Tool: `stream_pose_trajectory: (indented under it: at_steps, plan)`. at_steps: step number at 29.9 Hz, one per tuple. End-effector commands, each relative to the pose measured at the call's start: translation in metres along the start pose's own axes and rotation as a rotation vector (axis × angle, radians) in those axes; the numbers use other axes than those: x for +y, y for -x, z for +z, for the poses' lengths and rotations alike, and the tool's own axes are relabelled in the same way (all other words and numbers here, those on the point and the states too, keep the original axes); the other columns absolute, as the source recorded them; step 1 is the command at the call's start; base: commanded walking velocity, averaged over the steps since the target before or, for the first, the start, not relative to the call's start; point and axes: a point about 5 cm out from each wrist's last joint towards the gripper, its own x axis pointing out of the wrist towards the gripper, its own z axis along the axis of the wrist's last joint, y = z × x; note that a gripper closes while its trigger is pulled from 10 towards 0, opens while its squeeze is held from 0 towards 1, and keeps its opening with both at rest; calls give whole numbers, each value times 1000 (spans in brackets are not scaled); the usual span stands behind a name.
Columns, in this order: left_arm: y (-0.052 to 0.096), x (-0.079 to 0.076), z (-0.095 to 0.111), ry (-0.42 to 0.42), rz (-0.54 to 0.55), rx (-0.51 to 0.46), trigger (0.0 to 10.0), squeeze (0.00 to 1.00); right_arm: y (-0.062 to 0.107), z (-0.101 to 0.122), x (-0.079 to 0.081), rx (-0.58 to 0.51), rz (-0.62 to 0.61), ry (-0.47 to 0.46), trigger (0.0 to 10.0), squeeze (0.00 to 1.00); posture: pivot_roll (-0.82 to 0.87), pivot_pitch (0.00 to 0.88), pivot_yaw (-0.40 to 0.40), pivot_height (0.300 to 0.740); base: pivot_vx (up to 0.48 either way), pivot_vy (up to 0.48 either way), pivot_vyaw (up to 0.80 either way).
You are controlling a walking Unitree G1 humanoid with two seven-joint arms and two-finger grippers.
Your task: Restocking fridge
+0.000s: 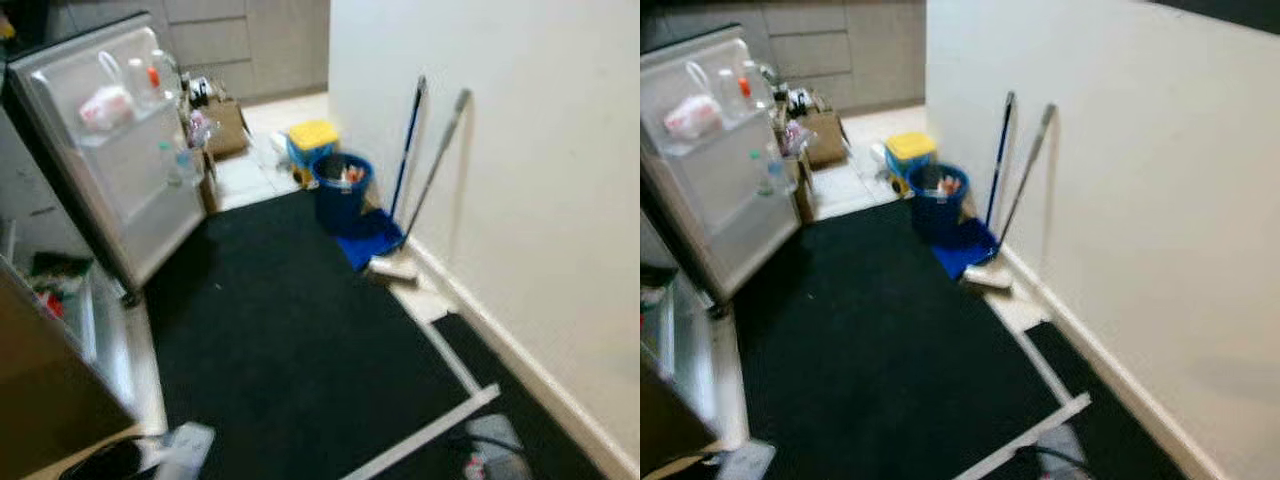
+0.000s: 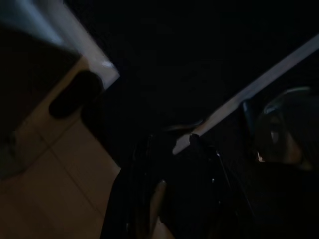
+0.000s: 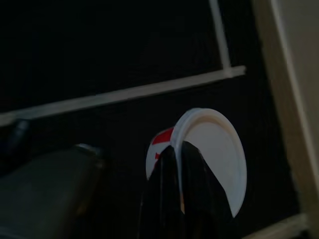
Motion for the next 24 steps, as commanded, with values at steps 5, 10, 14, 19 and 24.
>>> stream_pose_trajectory:
  at_steps: [5, 10, 14, 19, 24]
  plan:
    - [0, -2, 0, -8, -8, 0, 10000, 325, 1, -4, -9, 11, -27, -8, 10000, 0, 12, 0, -43, 740, 297, 0, 0]
    - [0, -1, -1, -8, -8, 0, 10000, 333, 1, -4, -9, 11, -28, -9, 10000, 0, 11, 0, -44, 740, 301, 0, 0]
    - [0, -1, -1, -9, -8, 1, 10000, 325, 1, -5, -9, 15, -29, -8, 10000, 0, 10, 0, -42, 740, 305, 0, 0]
    - [0, -1, -1, -10, -8, 2, 10000, 329, 1, -3, -9, 12, -30, -9, 10000, 0, 9, 0, -39, 740, 305, 0, 0]
    - [0, 0, 0, -14, -9, 2, 10000, 333, 1, -4, -8, 14, -31, -11, 10000, 0, 6, 0, -33, 740, 305, 0, 0]
